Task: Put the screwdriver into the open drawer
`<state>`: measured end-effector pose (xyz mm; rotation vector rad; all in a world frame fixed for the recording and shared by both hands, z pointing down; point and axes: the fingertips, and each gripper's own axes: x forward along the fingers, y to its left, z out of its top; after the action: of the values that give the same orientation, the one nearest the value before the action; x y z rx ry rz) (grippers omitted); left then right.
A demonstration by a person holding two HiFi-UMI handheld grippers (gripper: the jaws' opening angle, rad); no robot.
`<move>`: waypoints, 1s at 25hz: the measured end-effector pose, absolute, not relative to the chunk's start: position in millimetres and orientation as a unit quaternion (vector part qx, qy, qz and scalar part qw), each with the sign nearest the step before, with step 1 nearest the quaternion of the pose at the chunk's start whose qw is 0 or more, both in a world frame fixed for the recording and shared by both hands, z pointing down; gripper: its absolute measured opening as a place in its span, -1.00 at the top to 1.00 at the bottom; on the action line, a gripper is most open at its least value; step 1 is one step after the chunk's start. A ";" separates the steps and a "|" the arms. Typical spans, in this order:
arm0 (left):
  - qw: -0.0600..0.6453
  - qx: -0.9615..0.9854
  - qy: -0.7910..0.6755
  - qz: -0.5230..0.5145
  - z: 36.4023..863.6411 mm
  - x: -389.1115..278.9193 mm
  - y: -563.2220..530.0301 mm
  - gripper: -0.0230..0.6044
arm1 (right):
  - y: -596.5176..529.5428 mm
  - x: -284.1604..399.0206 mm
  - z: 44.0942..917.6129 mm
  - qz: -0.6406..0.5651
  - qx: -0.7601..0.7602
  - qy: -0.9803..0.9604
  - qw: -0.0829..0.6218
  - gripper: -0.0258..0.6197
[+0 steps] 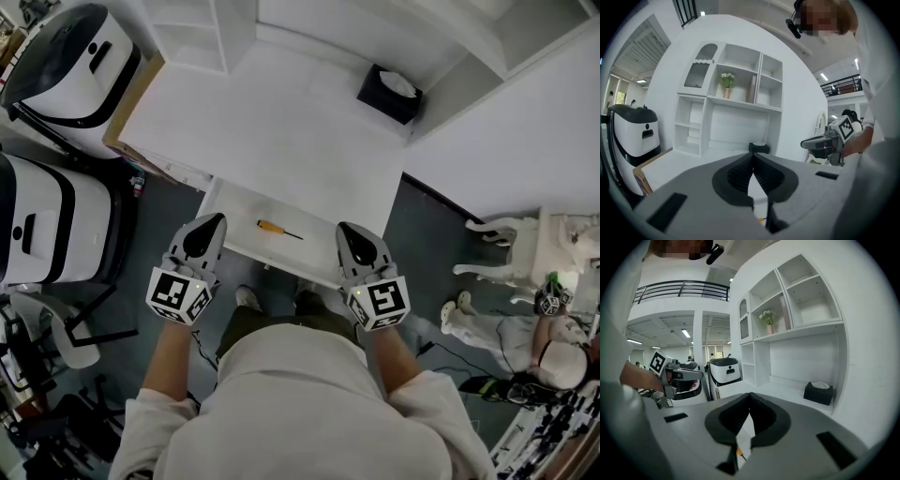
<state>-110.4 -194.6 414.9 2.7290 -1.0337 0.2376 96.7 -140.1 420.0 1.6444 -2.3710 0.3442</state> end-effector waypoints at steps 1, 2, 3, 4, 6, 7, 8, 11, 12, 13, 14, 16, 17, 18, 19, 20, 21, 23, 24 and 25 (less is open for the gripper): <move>0.107 0.925 -0.355 0.076 413.3 -113.4 -193.4 0.91 | -140.2 95.2 419.8 0.117 0.560 -0.811 0.117 0.91; 0.108 0.924 -0.359 0.072 411.3 -116.0 -191.7 0.91 | -140.1 93.6 419.8 0.117 0.559 -0.812 0.117 0.91; 0.108 0.923 -0.363 0.068 409.1 -118.3 -189.8 0.91 | -139.8 91.9 420.1 0.117 0.558 -0.813 0.117 0.91; 0.109 0.922 -0.365 0.064 407.0 -120.5 -187.9 0.91 | -139.5 90.2 420.5 0.117 0.556 -0.814 0.118 0.91; 0.110 0.920 -0.371 0.055 402.9 -124.5 -185.1 0.91 | -139.5 87.0 420.9 0.117 0.554 -0.816 0.119 0.91; 0.111 0.919 -0.374 0.050 400.8 -126.5 -184.4 0.91 | -140.0 85.5 420.6 0.117 0.552 -0.817 0.120 0.91; 0.112 0.918 -0.377 0.047 398.7 -128.4 -184.1 0.92 | -140.6 84.1 420.1 0.116 0.551 -0.818 0.120 0.91; 0.110 0.917 -0.381 0.041 394.5 -131.7 -182.9 0.92 | -141.5 82.3 418.5 0.116 0.549 -0.819 0.118 0.91; 0.110 0.917 -0.382 0.040 393.5 -132.5 -182.5 0.92 | -141.3 82.0 418.3 0.116 0.549 -0.819 0.118 0.91; 0.110 0.916 -0.383 0.040 392.6 -133.3 -182.4 0.92 | -141.1 81.6 418.3 0.115 0.549 -0.820 0.118 0.91; 0.110 0.916 -0.384 0.040 392.1 -134.1 -182.5 0.92 | -141.0 81.2 418.1 0.115 0.548 -0.820 0.118 0.91; 0.109 0.915 -0.386 0.039 392.2 -135.9 -183.0 0.92 | -141.1 79.7 417.7 0.113 0.546 -0.822 0.119 0.91; 0.108 0.915 -0.386 0.038 392.4 -136.5 -183.3 0.92 | -140.9 79.0 417.6 0.112 0.545 -0.823 0.119 0.91; 0.108 0.915 -0.386 0.037 392.4 -136.7 -183.3 0.92 | -140.5 78.5 417.4 0.111 0.544 -0.823 0.119 0.91; 0.109 0.915 -0.386 0.037 392.2 -136.6 -183.3 0.92 | -140.1 78.1 417.3 0.111 0.543 -0.824 0.118 0.91; 0.109 0.915 -0.386 0.038 392.0 -136.3 -183.4 0.92 | -139.9 77.8 417.3 0.111 0.543 -0.824 0.118 0.91; 0.109 0.915 -0.386 0.039 391.8 -135.9 -183.7 0.92 | -140.0 77.7 417.3 0.111 0.542 -0.825 0.118 0.91; 0.107 0.916 -0.386 0.038 392.1 -135.7 -184.0 0.92 | -139.9 77.0 416.8 0.111 0.540 -0.826 0.119 0.91; 0.106 0.916 -0.385 0.038 392.4 -135.6 -183.8 0.92 | -139.4 76.7 416.4 0.110 0.539 -0.826 0.120 0.91; 0.106 0.916 -0.384 0.038 392.7 -135.3 -183.3 0.92 | -138.9 76.4 416.2 0.110 0.539 -0.826 0.120 0.91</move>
<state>-135.3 -183.3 392.7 2.6998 -1.1325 0.1114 76.4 -138.9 416.2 1.5751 -2.4143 0.3203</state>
